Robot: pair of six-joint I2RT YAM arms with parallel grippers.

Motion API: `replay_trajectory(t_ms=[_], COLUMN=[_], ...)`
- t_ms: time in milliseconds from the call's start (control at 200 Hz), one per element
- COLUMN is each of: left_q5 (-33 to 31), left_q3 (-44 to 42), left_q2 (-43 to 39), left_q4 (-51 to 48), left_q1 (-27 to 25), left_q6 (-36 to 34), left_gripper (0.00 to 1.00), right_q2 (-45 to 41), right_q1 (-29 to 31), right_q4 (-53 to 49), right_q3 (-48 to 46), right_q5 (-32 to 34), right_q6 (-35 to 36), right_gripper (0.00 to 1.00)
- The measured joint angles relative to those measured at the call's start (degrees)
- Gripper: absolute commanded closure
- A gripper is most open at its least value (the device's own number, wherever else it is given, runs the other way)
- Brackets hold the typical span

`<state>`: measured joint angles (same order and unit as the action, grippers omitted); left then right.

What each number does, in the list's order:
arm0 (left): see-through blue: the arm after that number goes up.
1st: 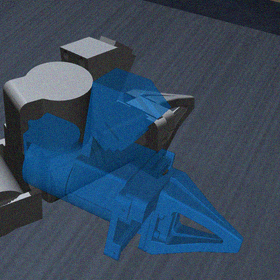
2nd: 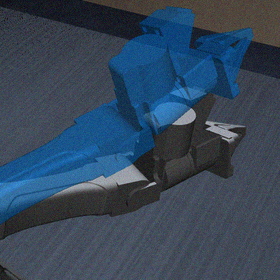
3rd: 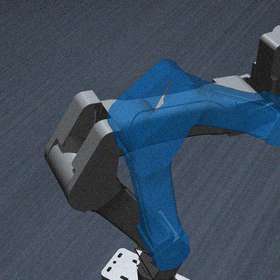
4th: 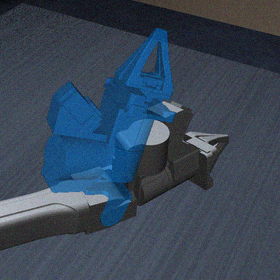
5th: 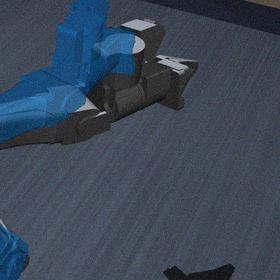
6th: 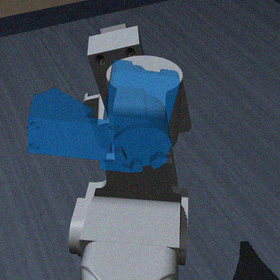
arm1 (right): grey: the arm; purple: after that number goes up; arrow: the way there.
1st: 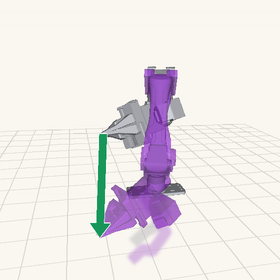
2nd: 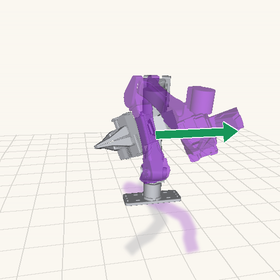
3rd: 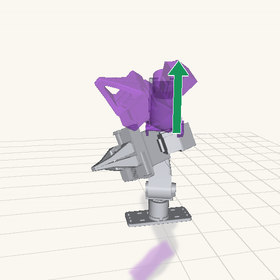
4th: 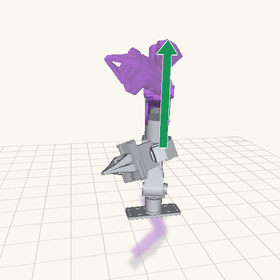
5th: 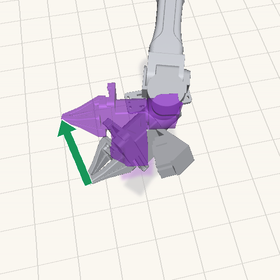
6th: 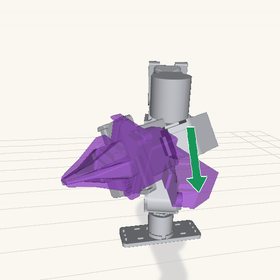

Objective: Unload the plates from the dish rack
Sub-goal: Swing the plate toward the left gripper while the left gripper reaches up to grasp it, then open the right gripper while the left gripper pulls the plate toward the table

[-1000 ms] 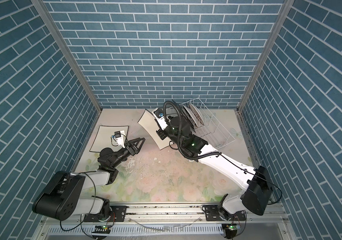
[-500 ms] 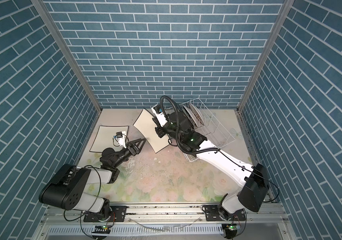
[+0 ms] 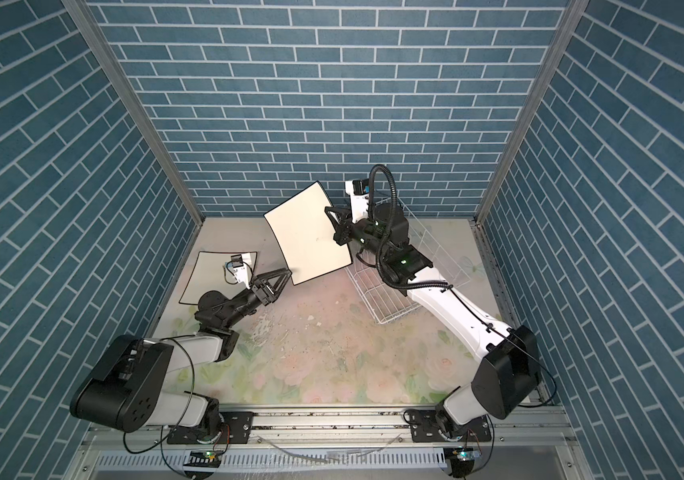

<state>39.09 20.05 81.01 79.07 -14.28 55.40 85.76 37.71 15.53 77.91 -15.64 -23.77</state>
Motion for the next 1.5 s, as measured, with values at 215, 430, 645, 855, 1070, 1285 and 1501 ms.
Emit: replay_trajectory(t_ms=[215, 430, 645, 855, 1070, 1285, 1501], left_q5=[1.09, 1.79, 2.43, 2.8, 3.61, 4.2, 4.74], left_q3=[1.36, 2.71, 4.17, 4.44, 4.44, 4.46, 4.46], left_q2=[-0.46, -0.57, -0.57, -0.57, -0.76, -0.83, -0.92], left_q4=[-0.02, 0.04, 0.04, 0.09, 0.04, 0.11, -0.11], left_q1=[0.0, 0.33, 0.74, 1.03, 1.16, 1.86, 2.47], left_q6=[2.16, 3.28, 4.55, 6.01, 7.26, 9.66, 10.73], left_gripper=[0.07, 0.08, 0.16, 0.25, 0.48, 0.53, 0.56], right_q2=[1.01, 1.14, 1.14, 1.14, 1.97, 4.39, 5.38], right_q1=[-1.6, -1.84, -2.01, -2.75, -4.09, -5.55, -5.86], right_q4=[2.91, 3.82, 3.74, 4.17, 8.61, 11.65, 11.65], right_q3=[-1.11, -2.56, -3.96, -4.39, -4.74, -4.74, -4.74], right_q5=[-5.09, -8.07, -9.29, -11.17, -14.36, -17.4, -19.32], right_q6=[-5.88, -7.5, -7.54, -8.15, -12.57, -15.54, -16.37], right_gripper=[1.0, 1.0, 1.0, 1.0, 1.0, 1.0, 1.0])
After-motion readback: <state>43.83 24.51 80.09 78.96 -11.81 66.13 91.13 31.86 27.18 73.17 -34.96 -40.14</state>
